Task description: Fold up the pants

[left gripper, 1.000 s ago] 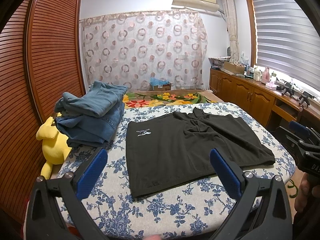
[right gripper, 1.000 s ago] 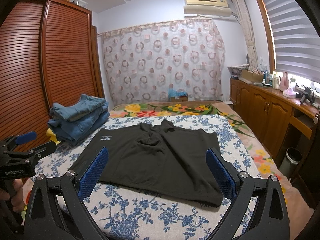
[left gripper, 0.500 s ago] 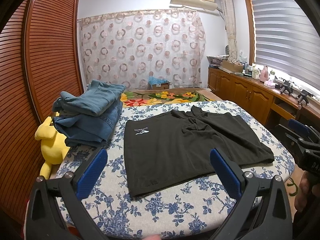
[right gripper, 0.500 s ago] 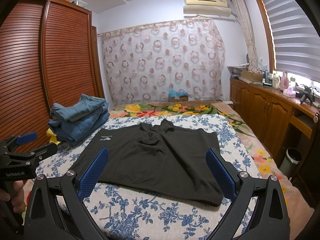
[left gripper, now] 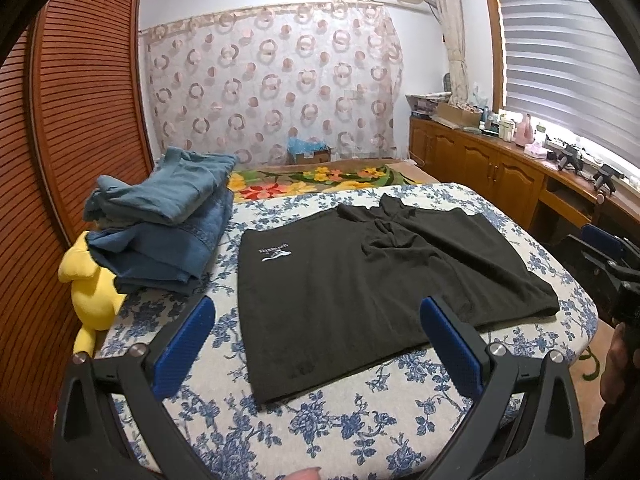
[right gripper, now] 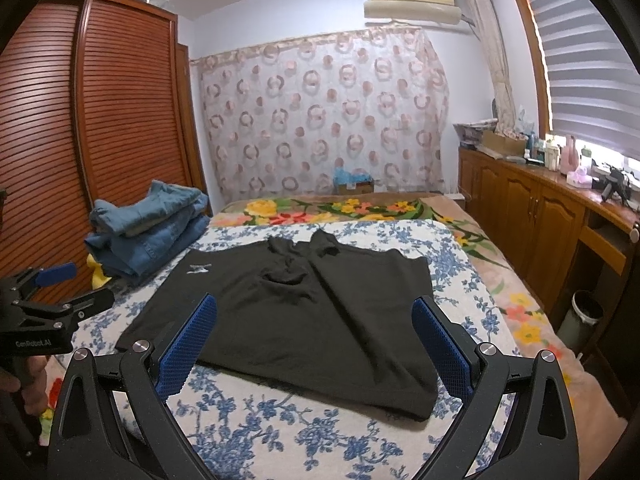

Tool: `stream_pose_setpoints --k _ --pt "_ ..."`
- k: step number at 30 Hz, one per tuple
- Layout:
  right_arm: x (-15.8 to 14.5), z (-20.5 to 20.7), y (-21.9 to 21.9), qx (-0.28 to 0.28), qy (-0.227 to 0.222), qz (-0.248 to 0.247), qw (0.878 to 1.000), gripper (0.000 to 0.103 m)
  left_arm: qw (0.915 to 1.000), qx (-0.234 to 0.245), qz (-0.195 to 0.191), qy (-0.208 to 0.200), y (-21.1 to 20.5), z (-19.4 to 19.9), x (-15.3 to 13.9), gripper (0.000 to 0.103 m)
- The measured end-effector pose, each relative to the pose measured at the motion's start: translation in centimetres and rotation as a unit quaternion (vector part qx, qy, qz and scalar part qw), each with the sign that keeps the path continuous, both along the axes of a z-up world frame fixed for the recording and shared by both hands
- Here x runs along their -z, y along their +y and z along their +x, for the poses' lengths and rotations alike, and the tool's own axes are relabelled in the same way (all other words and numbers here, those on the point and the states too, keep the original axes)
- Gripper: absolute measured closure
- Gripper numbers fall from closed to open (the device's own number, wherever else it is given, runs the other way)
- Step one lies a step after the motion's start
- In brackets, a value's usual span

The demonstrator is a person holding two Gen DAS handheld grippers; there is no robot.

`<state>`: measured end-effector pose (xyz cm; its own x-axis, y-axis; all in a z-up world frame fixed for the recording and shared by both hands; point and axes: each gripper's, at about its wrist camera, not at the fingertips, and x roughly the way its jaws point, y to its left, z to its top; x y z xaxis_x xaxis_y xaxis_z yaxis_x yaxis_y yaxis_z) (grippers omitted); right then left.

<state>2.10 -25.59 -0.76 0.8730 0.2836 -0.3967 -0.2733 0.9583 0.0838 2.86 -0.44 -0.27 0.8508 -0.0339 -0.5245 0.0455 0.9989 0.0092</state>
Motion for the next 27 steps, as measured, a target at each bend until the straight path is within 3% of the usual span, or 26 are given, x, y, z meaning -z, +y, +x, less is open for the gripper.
stream_pose_setpoints --k 15,23,27 --pt "1.0 4.3 -2.7 -0.003 0.014 -0.022 1.0 0.007 0.9987 0.039 0.021 0.026 -1.1 3.9 1.8 0.0" --pt "0.8 7.5 -4.7 -0.013 0.026 -0.042 0.999 0.009 0.9958 0.081 0.011 0.041 -2.5 5.5 1.4 0.0" --pt "0.9 10.0 -6.4 -0.03 0.054 -0.023 0.998 0.02 0.9945 0.101 0.008 0.027 -3.6 5.7 0.4 0.0"
